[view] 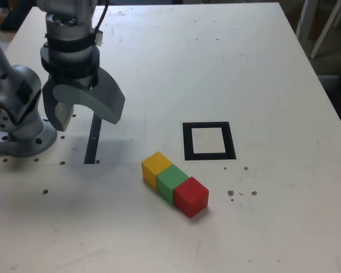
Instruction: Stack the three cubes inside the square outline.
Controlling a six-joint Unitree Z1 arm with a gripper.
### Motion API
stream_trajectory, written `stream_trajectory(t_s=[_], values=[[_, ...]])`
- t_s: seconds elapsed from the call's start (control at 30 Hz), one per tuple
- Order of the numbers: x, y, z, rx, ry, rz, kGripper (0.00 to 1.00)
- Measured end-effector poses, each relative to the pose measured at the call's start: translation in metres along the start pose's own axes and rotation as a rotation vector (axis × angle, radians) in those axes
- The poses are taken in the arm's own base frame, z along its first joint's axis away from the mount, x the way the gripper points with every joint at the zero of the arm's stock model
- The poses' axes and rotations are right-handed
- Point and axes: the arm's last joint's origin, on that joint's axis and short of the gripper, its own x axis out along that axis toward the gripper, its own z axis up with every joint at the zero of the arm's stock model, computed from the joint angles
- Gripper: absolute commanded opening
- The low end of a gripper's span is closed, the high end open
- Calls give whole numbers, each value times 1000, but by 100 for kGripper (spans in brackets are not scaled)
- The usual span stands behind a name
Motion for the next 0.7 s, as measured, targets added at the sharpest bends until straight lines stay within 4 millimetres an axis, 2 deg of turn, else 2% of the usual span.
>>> stream_trajectory(t_s=[0.7], values=[[-4, 0, 3, 0, 3, -1, 100]])
